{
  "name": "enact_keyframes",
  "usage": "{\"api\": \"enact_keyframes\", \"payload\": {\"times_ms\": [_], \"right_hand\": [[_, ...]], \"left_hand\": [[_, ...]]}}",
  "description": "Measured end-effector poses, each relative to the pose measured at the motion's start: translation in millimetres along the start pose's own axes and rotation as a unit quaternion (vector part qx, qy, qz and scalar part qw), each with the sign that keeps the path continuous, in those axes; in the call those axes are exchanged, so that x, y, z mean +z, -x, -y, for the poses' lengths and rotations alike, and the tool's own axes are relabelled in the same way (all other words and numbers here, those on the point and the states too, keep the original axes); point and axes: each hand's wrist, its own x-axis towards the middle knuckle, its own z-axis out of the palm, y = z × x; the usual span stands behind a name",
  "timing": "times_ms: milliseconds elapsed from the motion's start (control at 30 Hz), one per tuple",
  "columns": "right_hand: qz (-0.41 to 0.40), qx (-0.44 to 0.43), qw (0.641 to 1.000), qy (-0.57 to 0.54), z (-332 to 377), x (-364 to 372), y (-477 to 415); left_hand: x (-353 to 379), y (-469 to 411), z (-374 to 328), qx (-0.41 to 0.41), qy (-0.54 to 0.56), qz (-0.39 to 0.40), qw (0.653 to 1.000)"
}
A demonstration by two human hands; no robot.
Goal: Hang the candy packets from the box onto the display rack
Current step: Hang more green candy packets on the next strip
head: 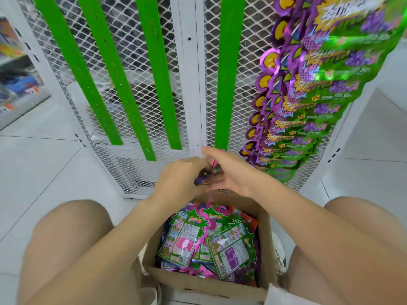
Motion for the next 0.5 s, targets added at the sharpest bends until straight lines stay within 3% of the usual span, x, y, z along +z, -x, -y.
{"api": "enact_keyframes", "payload": {"times_ms": [67, 133, 167, 233, 300, 367, 500], "right_hand": [[-0.001, -0.060, 0.998, 0.034, 9, -7, 1], [-0.048, -0.141, 0.966, 0.212, 21, -21, 1], [-0.070, -0.165, 0.930, 0.322, 28, -29, 2], [-0.100, -0.167, 0.847, 0.495, 41, -45, 6], [-0.120, -0.182, 0.781, 0.585, 46, -59, 6], [-0.130, -0.188, 0.748, 0.624, 48, -64, 11], [-0.165, -0.169, 0.703, 0.671, 52, -71, 6]], "left_hand": [[-20, -8, -6, 0.025, 0.033, 0.067, 0.997], [-39, -18, -7, 0.032, 0.109, 0.130, 0.985], [-45, -24, -7, 0.025, 0.151, 0.134, 0.979], [-43, -42, -6, 0.000, 0.203, 0.062, 0.977], [-26, -65, -4, -0.031, 0.182, -0.067, 0.981], [-5, -87, -9, -0.061, 0.143, -0.167, 0.974], [29, -122, -30, -0.098, 0.061, -0.264, 0.958]]}}
